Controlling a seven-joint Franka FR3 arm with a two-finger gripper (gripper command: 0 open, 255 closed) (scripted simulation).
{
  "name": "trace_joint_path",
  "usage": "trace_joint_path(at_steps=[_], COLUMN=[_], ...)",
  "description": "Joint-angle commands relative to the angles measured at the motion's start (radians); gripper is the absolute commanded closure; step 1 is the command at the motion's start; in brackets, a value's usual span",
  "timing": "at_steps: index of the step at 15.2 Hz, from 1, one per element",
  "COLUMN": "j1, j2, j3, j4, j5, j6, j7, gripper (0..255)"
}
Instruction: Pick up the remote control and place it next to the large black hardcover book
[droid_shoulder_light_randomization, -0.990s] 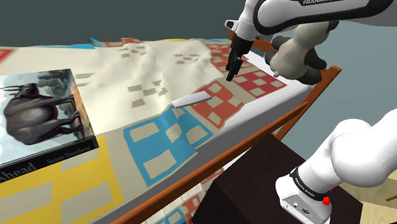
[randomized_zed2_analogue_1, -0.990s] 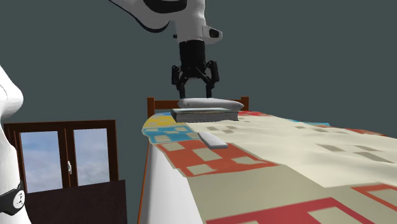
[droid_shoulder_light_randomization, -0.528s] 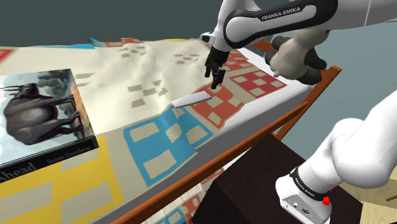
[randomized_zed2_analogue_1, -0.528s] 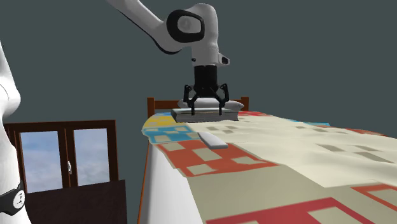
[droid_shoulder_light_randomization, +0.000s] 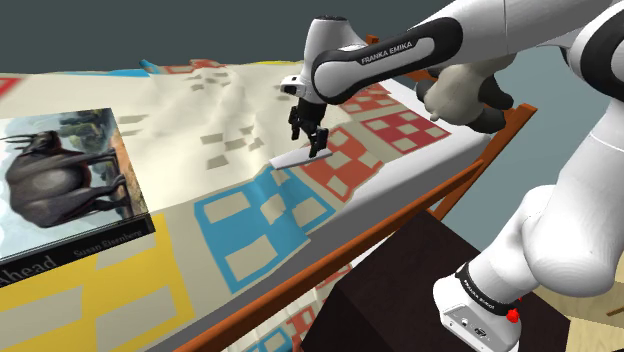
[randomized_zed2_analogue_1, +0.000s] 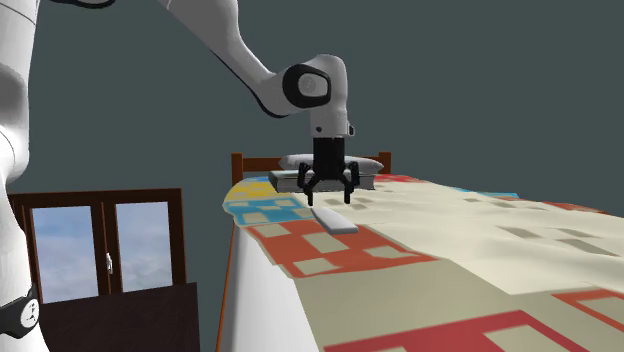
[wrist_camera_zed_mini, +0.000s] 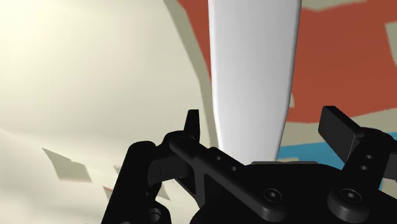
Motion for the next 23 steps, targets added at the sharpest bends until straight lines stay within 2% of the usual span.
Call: trace_joint_path(at_steps=[1,6,14,15,23], j1=[0.001,0.000,0.000,0.000,0.000], j2=[0.017,0.051,0.051,0.051,0.051], j3=[0.002,0.002,0.002,0.002,0.002], j4=[-0.006,-0.027,-0.027,-0.027,-0.027], j5=[-0.001,0.000,0.000,0.000,0.000], j6=[0.023,0.077,0.077,0.077,0.077], j7=[-0.011,-0.012,-0.012,-0.012,-0.012], gripper=[0,0,0,255,255])
